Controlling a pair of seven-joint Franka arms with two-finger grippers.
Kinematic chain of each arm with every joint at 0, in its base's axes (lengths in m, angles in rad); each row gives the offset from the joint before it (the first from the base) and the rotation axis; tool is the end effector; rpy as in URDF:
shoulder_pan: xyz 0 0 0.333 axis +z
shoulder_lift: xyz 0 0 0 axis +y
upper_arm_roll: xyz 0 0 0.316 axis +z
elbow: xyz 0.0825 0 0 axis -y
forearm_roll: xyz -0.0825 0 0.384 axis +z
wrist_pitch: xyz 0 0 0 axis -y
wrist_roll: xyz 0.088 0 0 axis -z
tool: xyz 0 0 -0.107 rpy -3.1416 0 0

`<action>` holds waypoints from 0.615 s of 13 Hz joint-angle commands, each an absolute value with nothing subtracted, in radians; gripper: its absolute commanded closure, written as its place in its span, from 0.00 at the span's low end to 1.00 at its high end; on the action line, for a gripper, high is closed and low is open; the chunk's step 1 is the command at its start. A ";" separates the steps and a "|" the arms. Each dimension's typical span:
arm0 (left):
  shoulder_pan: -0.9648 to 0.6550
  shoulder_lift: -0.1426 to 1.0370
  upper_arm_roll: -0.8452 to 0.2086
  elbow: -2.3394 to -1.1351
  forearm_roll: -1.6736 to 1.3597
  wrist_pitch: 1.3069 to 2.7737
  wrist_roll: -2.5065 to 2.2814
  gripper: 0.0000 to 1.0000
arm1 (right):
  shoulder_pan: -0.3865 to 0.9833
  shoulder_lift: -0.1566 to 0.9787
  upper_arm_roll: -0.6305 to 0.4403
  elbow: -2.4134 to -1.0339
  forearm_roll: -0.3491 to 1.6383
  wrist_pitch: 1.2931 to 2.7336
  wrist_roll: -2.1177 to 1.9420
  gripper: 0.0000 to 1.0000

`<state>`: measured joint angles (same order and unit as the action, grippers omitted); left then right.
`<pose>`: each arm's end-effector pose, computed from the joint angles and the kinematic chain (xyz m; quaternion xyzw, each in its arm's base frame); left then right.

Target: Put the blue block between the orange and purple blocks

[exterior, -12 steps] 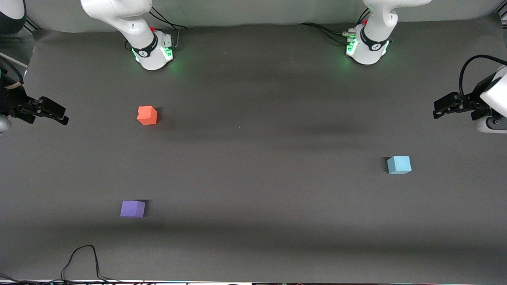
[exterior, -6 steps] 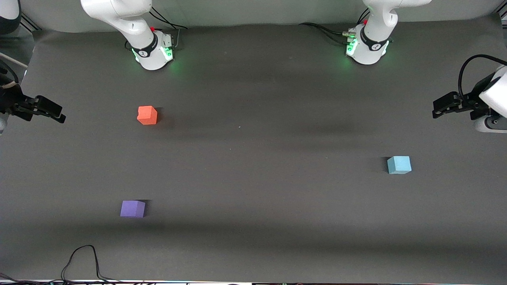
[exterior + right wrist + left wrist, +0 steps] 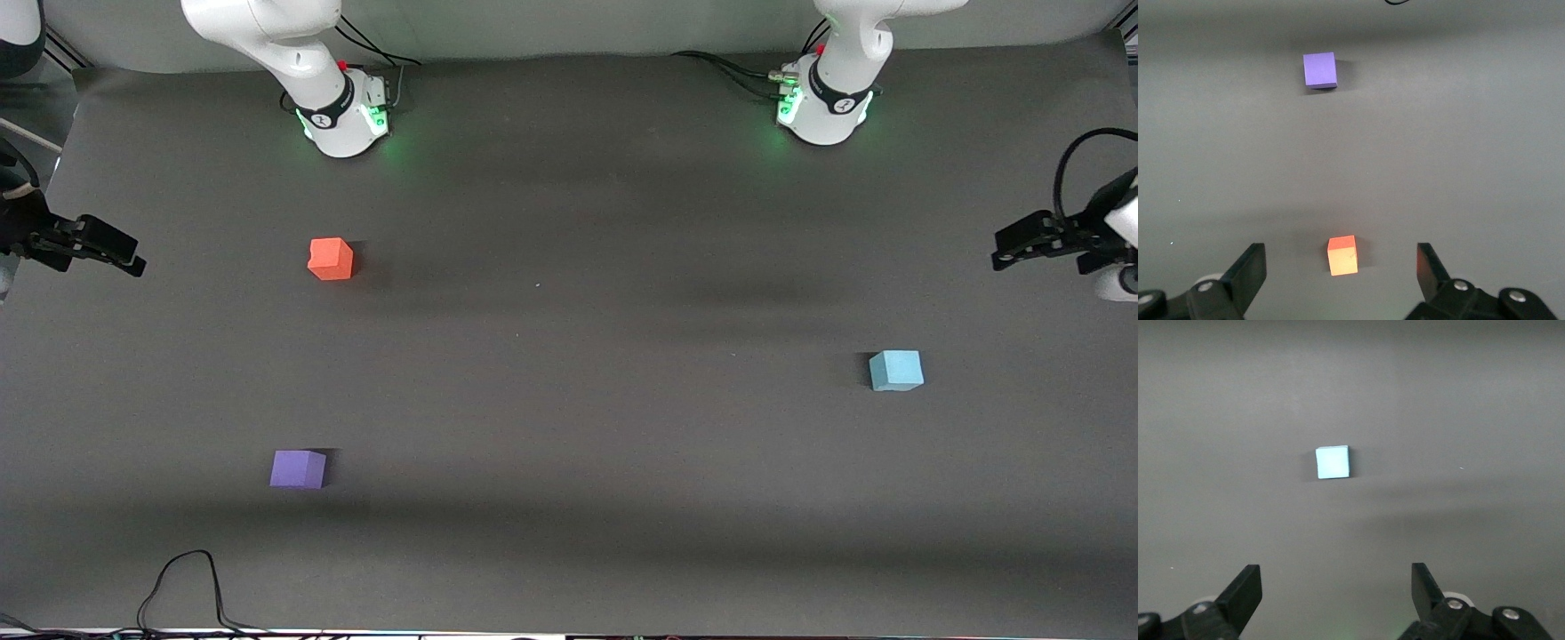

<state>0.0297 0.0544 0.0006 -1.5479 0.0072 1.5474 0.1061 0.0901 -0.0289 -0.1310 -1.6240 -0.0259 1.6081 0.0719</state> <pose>0.5677 0.0180 0.6027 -0.9989 0.0379 0.0276 0.0017 0.5481 -0.0262 0.6184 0.9984 -0.0560 0.0065 0.0110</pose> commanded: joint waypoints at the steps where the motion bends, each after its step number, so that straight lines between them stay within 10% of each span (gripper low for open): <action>1: 0.061 0.046 0.003 -1.565 0.006 1.568 0.169 0.00 | 0.094 -0.035 -0.138 -1.634 -0.021 1.620 0.061 0.00; 8: 0.078 0.084 0.006 -1.846 0.012 1.909 0.169 0.00 | 0.100 -0.034 -0.118 -1.634 0.009 1.618 0.064 0.00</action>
